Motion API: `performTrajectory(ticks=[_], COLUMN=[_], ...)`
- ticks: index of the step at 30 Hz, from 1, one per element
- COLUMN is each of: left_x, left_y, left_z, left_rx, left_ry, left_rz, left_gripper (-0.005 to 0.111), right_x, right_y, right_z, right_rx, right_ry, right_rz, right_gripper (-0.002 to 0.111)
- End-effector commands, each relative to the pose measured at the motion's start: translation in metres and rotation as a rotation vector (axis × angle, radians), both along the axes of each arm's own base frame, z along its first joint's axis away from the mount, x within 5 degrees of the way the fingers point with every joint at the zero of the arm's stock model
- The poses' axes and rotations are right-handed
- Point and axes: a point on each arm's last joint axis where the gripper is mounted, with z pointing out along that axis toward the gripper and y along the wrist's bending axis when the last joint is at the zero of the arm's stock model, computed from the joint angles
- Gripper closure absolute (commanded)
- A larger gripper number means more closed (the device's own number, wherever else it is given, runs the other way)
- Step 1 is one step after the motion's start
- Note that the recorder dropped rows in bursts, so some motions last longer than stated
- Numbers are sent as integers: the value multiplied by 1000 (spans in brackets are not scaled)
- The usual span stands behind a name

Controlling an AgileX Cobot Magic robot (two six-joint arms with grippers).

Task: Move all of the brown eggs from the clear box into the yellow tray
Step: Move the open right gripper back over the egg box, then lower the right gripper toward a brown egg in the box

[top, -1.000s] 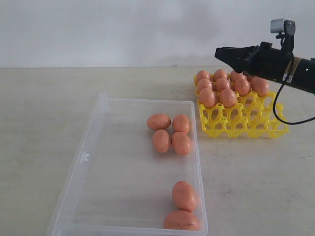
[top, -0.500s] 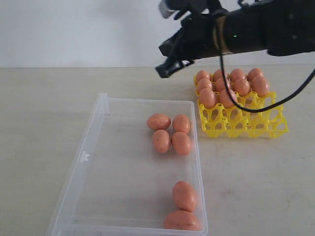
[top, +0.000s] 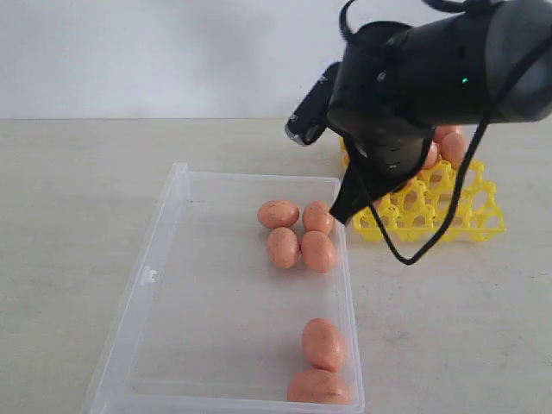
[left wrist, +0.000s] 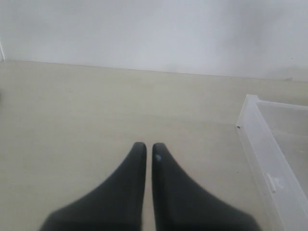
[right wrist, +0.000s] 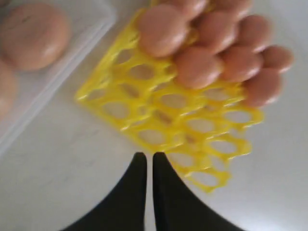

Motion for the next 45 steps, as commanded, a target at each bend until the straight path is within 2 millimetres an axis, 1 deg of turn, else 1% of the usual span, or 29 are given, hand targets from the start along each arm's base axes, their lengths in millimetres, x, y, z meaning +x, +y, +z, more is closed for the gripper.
performTrajectory(ticks=[1, 3, 5, 7, 11, 18, 19, 20, 21, 25, 27, 31, 36, 38, 45], left_x=[0, 0, 0, 0, 0, 0, 0, 0, 0, 0, 0, 0, 0, 0, 0], left_y=[0, 0, 0, 0, 0, 0, 0, 0, 0, 0, 0, 0, 0, 0, 0], left_z=[0, 0, 0, 0, 0, 0, 0, 0, 0, 0, 0, 0, 0, 0, 0], left_rx=[0, 0, 0, 0, 0, 0, 0, 0, 0, 0, 0, 0, 0, 0, 0], left_ry=[-6, -6, -6, -6, -4, -4, -4, -4, -4, -4, -4, -4, -4, -4, -4], left_rz=[3, 3, 3, 3, 3, 3, 3, 3, 3, 3, 3, 3, 3, 3, 3], left_gripper=[103, 103, 103, 103, 103, 103, 103, 103, 103, 103, 103, 103, 103, 103, 103], right_x=[-25, -40, -47, -47, -42, -38, -37, -36, -35, -31, -30, -27, -18, -16, -15], right_y=[17, 27, 34, 40, 43, 45, 46, 47, 47, 49, 50, 50, 49, 50, 51], right_z=[17, 26, 30, 31, 30, 10, 6, 2, -2, -19, -25, -33, -44, -53, -72], right_rx=[300, 395, 473, 543, 570, 551, 547, 547, 543, 528, 526, 525, 495, 491, 472], right_ry=[349, 532, 593, 587, 545, 620, 632, 641, 651, 693, 708, 700, 640, 658, 706], right_rz=[230, 325, 349, 341, 327, 280, 275, 271, 266, 247, 220, 154, 101, 68, 25], right_gripper=[108, 108, 108, 108, 108, 108, 105, 101, 93, 57, 49, 49, 49, 49, 49])
